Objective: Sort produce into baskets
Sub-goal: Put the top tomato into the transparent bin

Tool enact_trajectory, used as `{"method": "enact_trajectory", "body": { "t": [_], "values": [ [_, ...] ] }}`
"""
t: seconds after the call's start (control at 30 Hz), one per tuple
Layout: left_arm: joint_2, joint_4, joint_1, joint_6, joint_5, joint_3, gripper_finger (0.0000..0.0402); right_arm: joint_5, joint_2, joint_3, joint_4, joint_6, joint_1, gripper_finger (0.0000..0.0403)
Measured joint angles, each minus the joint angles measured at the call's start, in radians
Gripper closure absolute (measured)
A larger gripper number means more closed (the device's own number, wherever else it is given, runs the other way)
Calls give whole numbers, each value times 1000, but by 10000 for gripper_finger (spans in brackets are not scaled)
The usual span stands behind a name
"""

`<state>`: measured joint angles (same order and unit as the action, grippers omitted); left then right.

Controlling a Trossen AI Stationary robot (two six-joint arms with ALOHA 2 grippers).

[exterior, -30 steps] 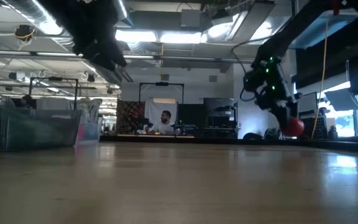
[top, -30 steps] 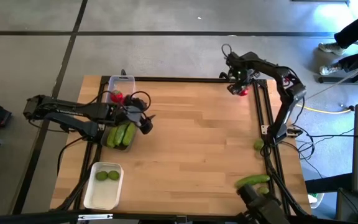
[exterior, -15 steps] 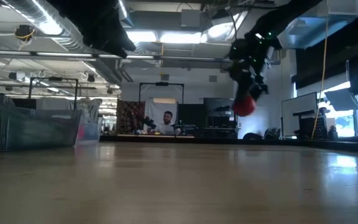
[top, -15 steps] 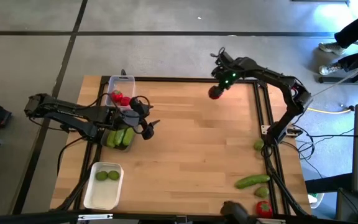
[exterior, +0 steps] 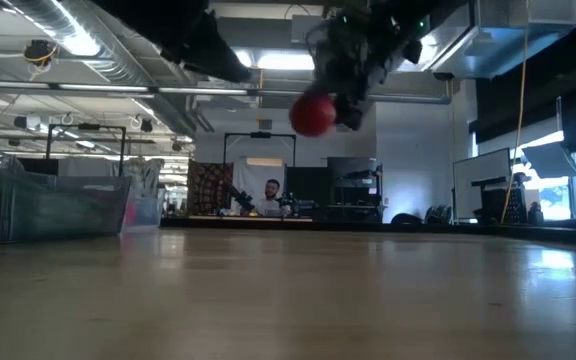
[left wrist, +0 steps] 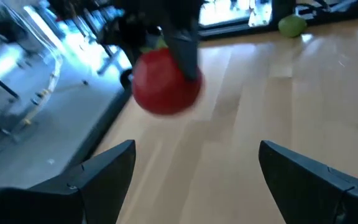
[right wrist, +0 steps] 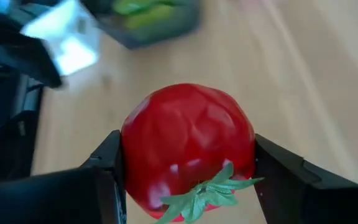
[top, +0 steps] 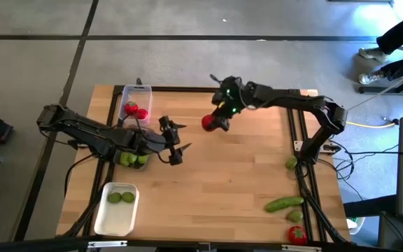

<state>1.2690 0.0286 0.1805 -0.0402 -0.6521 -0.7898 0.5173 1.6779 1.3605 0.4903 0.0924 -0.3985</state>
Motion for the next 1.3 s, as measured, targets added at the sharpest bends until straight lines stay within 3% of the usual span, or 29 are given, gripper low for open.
{"method": "enact_trajectory", "body": {
  "t": [0.17, 0.4, 0.83, 1.0, 1.13, 1.3],
  "values": [
    [27, -84, 29, -89, -74, 0, 64, 8, 0, 0, -118, 40, 101, 189],
    [32, -182, 56, -176, -73, 0, 64, 5, 0, -1, -261, 96, 198, 189],
    [31, -296, 116, -323, -99, 2, 64, -43, 6, -2, -400, 177, 271, 189],
    [31, -302, 117, -316, -99, 2, 95, -76, 7, -2, -396, 177, 280, 186],
    [32, -295, 115, -309, -100, 3, 128, -124, 7, -2, -385, 178, 283, 167],
    [34, -302, 121, -306, -108, 3, 129, -126, -8, 1, -336, 150, 279, 115]
  ]
}}
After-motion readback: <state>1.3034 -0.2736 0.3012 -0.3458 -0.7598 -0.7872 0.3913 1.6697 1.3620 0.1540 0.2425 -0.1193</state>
